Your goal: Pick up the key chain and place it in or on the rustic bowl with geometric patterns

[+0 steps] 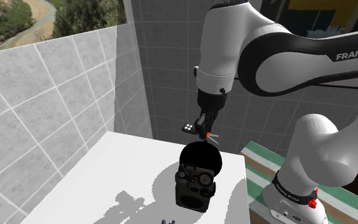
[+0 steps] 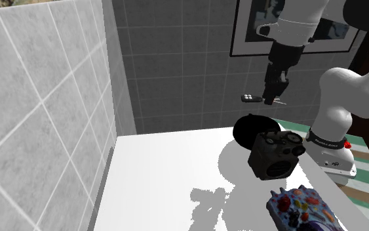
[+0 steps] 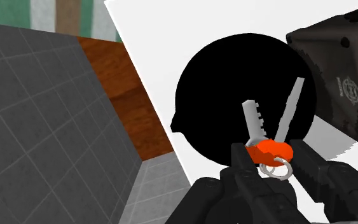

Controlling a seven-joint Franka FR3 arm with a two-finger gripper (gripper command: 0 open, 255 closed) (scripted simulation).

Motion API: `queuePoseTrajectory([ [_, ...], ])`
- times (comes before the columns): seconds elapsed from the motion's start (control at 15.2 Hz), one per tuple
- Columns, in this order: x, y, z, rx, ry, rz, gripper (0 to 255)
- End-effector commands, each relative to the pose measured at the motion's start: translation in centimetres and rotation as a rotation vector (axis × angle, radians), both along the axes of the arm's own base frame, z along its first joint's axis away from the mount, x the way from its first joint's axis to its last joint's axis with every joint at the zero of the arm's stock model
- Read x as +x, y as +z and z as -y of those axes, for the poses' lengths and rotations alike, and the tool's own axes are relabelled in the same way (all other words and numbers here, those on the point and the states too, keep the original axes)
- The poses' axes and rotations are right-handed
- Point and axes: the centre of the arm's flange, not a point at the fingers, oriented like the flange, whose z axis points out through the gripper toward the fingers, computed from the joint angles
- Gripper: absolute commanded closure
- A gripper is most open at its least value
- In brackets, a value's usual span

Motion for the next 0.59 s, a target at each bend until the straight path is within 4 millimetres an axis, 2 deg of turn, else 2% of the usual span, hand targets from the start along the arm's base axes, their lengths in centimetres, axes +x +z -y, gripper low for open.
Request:
queuePoseTrajectory([
  [0.0, -0.4, -0.7, 0.2, 0.0, 0.0, 0.0, 255],
  [0.53, -0.4, -4.9, 0.2, 0.0, 0.0, 0.0, 255],
])
